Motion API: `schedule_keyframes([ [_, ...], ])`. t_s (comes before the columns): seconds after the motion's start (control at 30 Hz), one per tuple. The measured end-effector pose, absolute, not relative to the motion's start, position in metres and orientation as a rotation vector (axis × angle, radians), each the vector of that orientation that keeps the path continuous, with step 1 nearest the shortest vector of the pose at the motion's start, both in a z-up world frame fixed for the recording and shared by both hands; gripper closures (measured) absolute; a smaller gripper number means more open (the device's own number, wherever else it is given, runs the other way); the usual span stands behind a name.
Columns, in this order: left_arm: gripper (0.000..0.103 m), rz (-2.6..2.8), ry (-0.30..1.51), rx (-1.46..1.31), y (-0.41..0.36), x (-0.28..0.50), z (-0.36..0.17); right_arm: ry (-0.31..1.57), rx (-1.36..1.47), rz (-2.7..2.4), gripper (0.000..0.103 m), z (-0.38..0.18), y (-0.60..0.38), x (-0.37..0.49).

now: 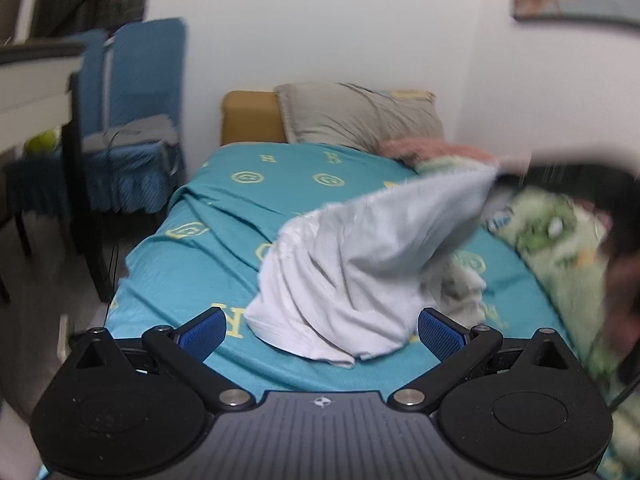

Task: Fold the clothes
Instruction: 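Grasp the white T-shirt with both grippers and lift it off the bed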

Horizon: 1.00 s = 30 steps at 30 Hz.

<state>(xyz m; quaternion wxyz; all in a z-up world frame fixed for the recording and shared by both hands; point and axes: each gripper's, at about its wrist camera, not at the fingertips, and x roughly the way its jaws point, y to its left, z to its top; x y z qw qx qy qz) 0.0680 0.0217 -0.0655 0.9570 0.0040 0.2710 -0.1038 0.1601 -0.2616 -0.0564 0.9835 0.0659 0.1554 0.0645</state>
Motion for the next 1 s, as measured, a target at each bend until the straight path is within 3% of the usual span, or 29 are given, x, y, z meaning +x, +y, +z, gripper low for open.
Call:
schedule_keyframes([
  [0.3, 0.000, -0.388, 0.520, 0.270, -0.069, 0.060, -0.096, 0.126, 0.313, 0.215, 0.095, 0.000, -0.298, 0.086],
  [0.6, 0.006, -0.335, 0.503, 0.440, -0.143, 0.097, -0.164, 0.067, 0.402, 0.295, 0.095, -0.001, -0.325, 0.063],
  [0.67, 0.019, -0.295, 0.514, 0.417, -0.147, 0.111, -0.174, 0.062, 0.430, 0.317, 0.095, -0.005, -0.331, 0.065],
  [0.73, 0.061, -0.249, 0.581, 0.267, -0.133, 0.132, -0.173, 0.065, 0.476, 0.328, 0.095, -0.014, -0.339, 0.072],
  [0.77, 0.068, -0.226, 0.594, 0.184, -0.121, 0.139, -0.168, 0.078, 0.473, 0.310, 0.095, -0.018, -0.341, 0.078],
  [0.83, 0.098, -0.183, 0.587, 0.051, -0.099, 0.148, -0.156, 0.104, 0.469, 0.274, 0.095, -0.027, -0.346, 0.089],
  [1.0, 0.100, -0.141, 0.471, -0.141, -0.050, 0.139, -0.100, 0.222, 0.464, 0.188, 0.095, -0.047, -0.357, 0.113],
])
